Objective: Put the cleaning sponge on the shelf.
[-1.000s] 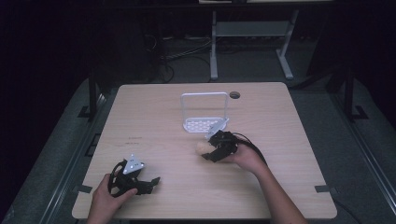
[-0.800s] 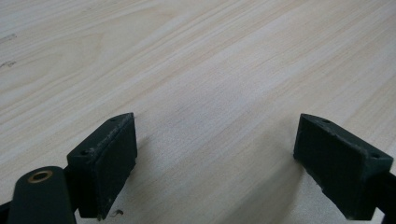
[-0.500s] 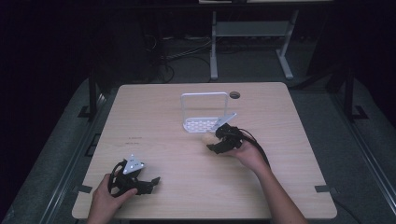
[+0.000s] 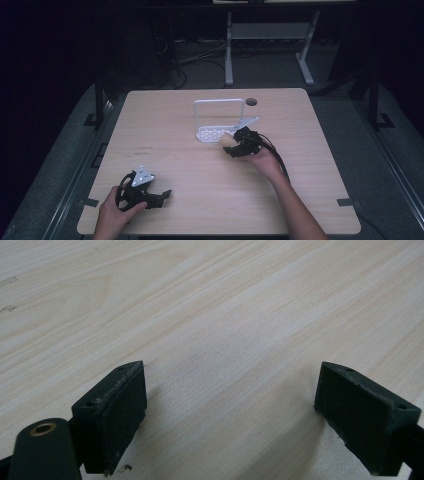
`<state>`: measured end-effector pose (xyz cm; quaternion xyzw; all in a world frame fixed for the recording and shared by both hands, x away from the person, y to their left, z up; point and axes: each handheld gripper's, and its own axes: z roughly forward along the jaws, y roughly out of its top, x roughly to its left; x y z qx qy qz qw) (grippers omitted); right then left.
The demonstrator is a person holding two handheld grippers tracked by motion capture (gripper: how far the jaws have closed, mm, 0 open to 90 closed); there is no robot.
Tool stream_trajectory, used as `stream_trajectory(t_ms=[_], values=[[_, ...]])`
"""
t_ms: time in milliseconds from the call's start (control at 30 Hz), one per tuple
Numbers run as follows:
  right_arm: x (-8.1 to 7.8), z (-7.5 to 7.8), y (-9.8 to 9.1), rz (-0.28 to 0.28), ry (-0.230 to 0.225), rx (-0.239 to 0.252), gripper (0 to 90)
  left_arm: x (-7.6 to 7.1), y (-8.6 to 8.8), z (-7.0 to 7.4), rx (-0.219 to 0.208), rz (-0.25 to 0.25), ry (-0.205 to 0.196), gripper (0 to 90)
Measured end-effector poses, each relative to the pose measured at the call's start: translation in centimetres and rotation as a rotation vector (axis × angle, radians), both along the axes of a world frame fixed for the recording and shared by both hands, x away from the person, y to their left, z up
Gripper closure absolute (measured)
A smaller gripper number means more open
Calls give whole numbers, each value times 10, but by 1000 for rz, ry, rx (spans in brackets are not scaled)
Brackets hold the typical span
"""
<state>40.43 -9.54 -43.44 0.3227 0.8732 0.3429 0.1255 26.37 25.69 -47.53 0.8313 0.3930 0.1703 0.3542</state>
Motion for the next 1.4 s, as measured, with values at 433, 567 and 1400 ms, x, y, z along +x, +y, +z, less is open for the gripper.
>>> stream_trajectory(t_ms=[433, 567, 1400], values=[[14, 1, 11, -44, -29, 40, 408, 0, 0, 0, 0, 0, 0, 128], [19, 0, 16, -61, -31, 44, 408, 0, 0, 0, 0, 0, 0, 128], [46, -16, 45, -149, -2, -20, 406, 0, 0, 0, 2, 0, 0, 129]])
